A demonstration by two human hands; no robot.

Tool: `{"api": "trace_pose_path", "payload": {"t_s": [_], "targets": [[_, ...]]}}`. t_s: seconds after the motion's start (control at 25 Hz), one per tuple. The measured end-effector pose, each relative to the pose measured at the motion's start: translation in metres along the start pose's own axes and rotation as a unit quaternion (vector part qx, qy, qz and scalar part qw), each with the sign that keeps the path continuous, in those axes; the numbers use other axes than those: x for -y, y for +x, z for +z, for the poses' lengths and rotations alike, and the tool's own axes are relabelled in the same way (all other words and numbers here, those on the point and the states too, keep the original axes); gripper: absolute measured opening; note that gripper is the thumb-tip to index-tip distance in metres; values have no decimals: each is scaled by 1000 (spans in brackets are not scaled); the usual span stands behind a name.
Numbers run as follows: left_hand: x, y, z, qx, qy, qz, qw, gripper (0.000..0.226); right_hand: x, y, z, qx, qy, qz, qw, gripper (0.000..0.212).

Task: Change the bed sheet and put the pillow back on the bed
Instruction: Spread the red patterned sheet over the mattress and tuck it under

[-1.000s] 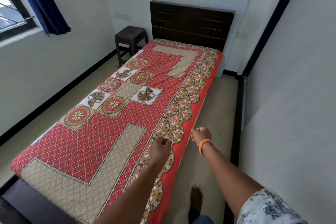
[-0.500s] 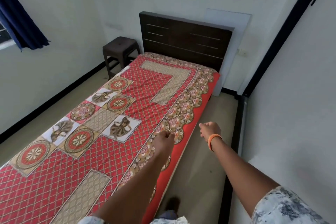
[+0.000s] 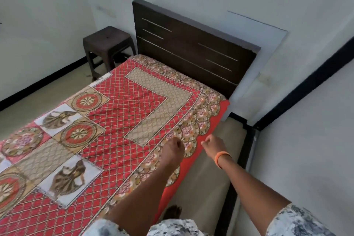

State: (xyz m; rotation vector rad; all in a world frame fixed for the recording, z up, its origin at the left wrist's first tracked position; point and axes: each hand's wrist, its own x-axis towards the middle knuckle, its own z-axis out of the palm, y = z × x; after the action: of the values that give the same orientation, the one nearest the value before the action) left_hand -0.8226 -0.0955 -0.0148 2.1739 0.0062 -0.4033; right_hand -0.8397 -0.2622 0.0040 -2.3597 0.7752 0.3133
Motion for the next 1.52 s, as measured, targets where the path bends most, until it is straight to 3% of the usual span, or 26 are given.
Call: {"api": "trace_pose_path", "payload": {"t_s": [0.16, 0.24, 0.32, 0.36, 0.44, 0.52, 0.56, 0.6, 0.68, 0.76, 0.84, 0.92, 1.08, 1.16, 1.28, 1.44, 1.52], "targets": [[-24, 86, 55, 8, 17, -46, 999, 20, -2, 125, -28, 42, 31, 47, 998, 25], [-29, 131, 84, -4, -28, -114, 993, 24, -1, 194, -28, 89, 85, 87, 989, 17], [-30, 174, 113, -54, -144, -239, 959, 25, -4, 261, -23, 132, 158, 142, 968, 12], [-29, 191, 128, -84, -243, -316, 913, 23, -9, 290, -20, 145, 203, 182, 951, 16], [-34, 222, 171, -143, -448, -459, 754, 17, -32, 356, -15, 174, 233, 270, 918, 32], [-42, 244, 220, -173, -575, -543, 587, 35, -64, 412, -10, 197, 239, 353, 883, 56], [-50, 254, 244, -185, -605, -571, 523, 48, -76, 435, -10, 207, 223, 378, 874, 66], [-55, 264, 266, -195, -622, -587, 481, 58, -86, 455, -8, 221, 211, 392, 868, 73], [-63, 289, 292, -209, -647, -584, 444, 67, -95, 483, 3, 252, 217, 395, 857, 79], [-56, 317, 322, -243, -673, -556, 423, 56, -108, 501, 25, 249, 240, 406, 846, 74], [-47, 338, 342, -303, -703, -518, 381, 38, -127, 508, 44, 212, 266, 405, 849, 56], [-35, 344, 360, -334, -696, -513, 376, 30, -134, 507, 47, 173, 273, 372, 870, 44], [-39, 316, 390, -321, -646, -523, 453, 35, -156, 508, 25, 150, 188, 233, 942, 45], [-34, 300, 405, -296, -617, -543, 486, 49, -175, 504, 16, 191, 182, 191, 946, 42], [-22, 305, 412, -289, -563, -601, 488, 65, -192, 513, 25, 250, 154, 242, 925, 41], [-21, 321, 416, -265, -663, -558, 423, 54, -192, 537, 27, 307, 287, 321, 848, 58], [-30, 321, 422, -197, -696, -536, 436, 34, -192, 555, 12, 278, 395, 360, 798, 57]]}}
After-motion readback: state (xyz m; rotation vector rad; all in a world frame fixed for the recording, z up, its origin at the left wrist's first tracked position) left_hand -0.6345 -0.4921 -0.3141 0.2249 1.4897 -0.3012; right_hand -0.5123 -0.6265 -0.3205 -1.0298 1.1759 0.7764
